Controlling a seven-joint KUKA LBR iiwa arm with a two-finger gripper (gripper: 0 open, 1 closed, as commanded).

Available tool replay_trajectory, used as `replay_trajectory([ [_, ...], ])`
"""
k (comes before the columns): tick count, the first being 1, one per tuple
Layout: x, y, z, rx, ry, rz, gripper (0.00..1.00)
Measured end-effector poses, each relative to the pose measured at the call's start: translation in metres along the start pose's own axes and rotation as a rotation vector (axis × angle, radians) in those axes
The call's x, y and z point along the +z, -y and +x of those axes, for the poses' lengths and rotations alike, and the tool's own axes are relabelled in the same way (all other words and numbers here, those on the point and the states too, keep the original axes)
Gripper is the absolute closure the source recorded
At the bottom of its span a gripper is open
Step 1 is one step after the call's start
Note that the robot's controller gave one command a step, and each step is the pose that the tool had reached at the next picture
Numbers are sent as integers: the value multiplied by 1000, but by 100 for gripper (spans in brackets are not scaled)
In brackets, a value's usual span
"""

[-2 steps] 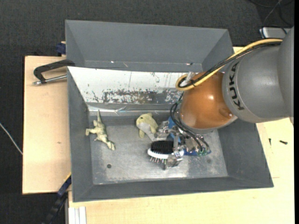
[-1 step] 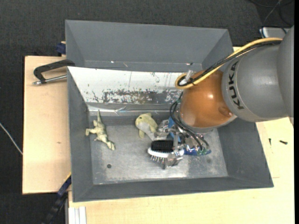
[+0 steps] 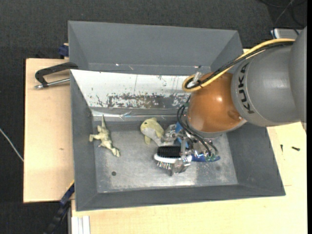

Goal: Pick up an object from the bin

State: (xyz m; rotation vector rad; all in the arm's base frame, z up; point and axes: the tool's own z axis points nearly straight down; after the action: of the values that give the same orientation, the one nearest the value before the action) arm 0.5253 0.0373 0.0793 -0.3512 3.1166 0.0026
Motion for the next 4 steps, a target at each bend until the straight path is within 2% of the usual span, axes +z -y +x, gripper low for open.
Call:
replay_trajectory([
  [1,-2,-1,-2,1,0,0,0],
  [2,3,16,-20,-625,14,8,0],
  [3,1,14,-22,-626,20,6,100],
  [4,-59,13,-25,-624,3,2,100],
])
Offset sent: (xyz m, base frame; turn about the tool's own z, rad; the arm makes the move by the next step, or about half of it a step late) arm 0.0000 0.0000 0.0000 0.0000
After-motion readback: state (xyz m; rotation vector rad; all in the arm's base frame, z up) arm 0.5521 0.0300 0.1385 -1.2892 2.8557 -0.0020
